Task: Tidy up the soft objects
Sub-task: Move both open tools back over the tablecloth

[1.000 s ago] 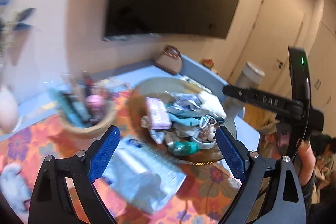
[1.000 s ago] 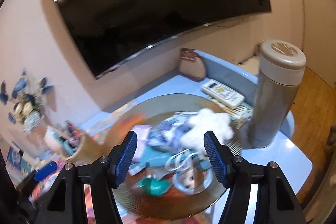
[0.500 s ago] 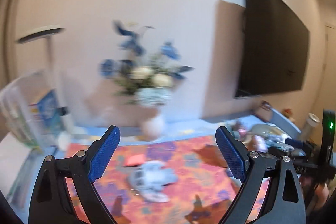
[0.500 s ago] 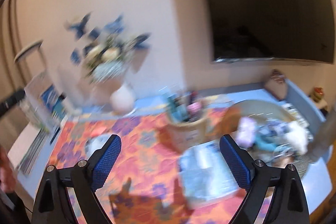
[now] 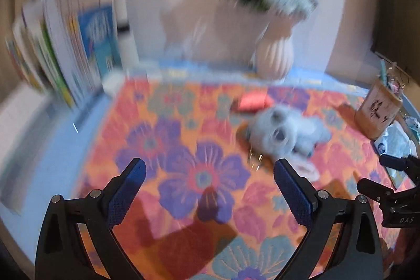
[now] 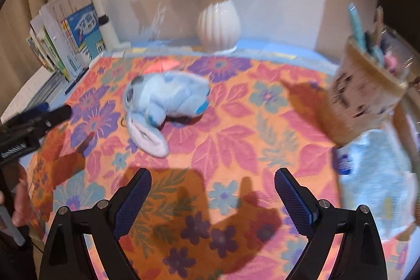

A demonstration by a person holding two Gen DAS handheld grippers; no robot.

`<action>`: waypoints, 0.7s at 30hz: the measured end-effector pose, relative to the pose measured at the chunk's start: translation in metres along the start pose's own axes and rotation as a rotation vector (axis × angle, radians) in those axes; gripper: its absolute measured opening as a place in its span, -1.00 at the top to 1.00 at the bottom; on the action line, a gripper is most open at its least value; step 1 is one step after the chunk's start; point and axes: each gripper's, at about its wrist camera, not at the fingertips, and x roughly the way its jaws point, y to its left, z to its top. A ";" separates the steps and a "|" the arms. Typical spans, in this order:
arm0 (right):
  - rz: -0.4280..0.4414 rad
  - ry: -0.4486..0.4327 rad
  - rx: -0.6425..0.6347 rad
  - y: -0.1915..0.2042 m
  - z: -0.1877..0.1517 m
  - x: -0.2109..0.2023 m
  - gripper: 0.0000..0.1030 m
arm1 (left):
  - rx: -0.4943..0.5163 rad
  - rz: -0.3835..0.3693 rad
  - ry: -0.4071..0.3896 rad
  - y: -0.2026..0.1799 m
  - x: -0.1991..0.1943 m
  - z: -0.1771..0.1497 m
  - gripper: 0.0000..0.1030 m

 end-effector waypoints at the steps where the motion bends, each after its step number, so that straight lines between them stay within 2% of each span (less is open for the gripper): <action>1: 0.011 0.005 0.001 0.000 -0.002 0.008 -0.83 | -0.018 -0.012 0.015 0.004 0.007 -0.004 -0.90; 6: 0.047 0.026 -0.003 0.003 -0.013 0.033 -0.83 | -0.096 -0.053 0.055 0.017 0.033 -0.024 -0.90; 8: 0.045 0.038 -0.005 0.004 -0.014 0.036 -0.83 | -0.118 -0.050 0.102 0.017 0.039 -0.027 -0.90; 12: 0.061 0.034 -0.021 0.005 -0.012 0.038 -0.84 | -0.131 -0.074 0.099 0.020 0.039 -0.028 -0.90; 17: 0.086 0.034 -0.025 0.005 -0.011 0.039 -0.92 | -0.136 -0.033 0.124 0.016 0.043 -0.025 -0.90; 18: 0.090 0.034 -0.024 0.005 -0.012 0.039 -0.93 | -0.140 -0.043 0.123 0.014 0.044 -0.023 -0.90; 21: 0.094 0.034 -0.024 0.005 -0.012 0.039 -0.95 | -0.190 -0.178 0.121 0.003 0.041 -0.012 -0.90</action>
